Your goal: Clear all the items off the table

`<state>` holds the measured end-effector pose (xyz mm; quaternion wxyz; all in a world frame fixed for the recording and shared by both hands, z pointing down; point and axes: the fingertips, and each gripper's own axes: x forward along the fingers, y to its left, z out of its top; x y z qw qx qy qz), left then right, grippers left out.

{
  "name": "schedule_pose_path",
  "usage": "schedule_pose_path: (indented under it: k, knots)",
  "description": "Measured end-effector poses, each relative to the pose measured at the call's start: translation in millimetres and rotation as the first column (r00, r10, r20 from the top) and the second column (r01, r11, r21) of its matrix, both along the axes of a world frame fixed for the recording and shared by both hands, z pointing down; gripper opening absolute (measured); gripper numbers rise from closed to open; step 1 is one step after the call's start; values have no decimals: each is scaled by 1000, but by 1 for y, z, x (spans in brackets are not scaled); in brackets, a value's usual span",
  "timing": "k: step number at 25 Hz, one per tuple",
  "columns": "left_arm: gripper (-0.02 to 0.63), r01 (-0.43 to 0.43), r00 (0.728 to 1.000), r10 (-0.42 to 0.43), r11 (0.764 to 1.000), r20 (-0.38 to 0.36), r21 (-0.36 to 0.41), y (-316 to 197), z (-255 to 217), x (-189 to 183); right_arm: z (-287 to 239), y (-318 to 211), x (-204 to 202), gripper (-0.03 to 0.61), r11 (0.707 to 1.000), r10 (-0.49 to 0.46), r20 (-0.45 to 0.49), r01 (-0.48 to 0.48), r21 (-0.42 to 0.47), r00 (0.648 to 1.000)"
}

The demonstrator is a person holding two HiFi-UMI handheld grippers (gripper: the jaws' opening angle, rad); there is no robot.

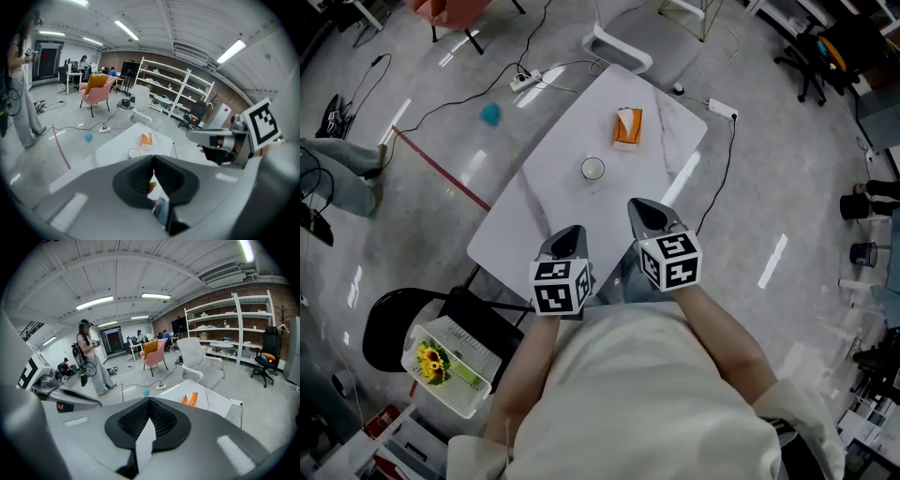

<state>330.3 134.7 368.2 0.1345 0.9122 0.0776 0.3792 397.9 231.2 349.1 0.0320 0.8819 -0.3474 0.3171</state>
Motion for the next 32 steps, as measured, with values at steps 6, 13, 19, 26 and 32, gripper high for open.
schedule_pose_path:
  k: [6, 13, 19, 26, 32]
  knots:
    - [9, 50, 999, -49, 999, 10, -5, 17, 3, 37, 12, 21, 42, -2, 999, -32, 25, 32, -14, 999]
    - [9, 107, 994, -107, 994, 33, -3, 33, 10, 81, 25, 42, 99, -2, 998, -51, 49, 53, -34, 997]
    - [9, 171, 984, -170, 985, 49, -2, 38, 18, 112, 40, 49, 142, -2, 994, -86, 68, 90, -59, 994]
    - [9, 252, 965, -251, 968, 76, -6, 39, 31, 136, 65, 51, 180, -2, 988, -118, 118, 129, -90, 986]
    - [9, 311, 944, -309, 950, 115, 1, 35, 46, 151, 94, 44, 211, -2, 981, -145, 160, 162, -103, 976]
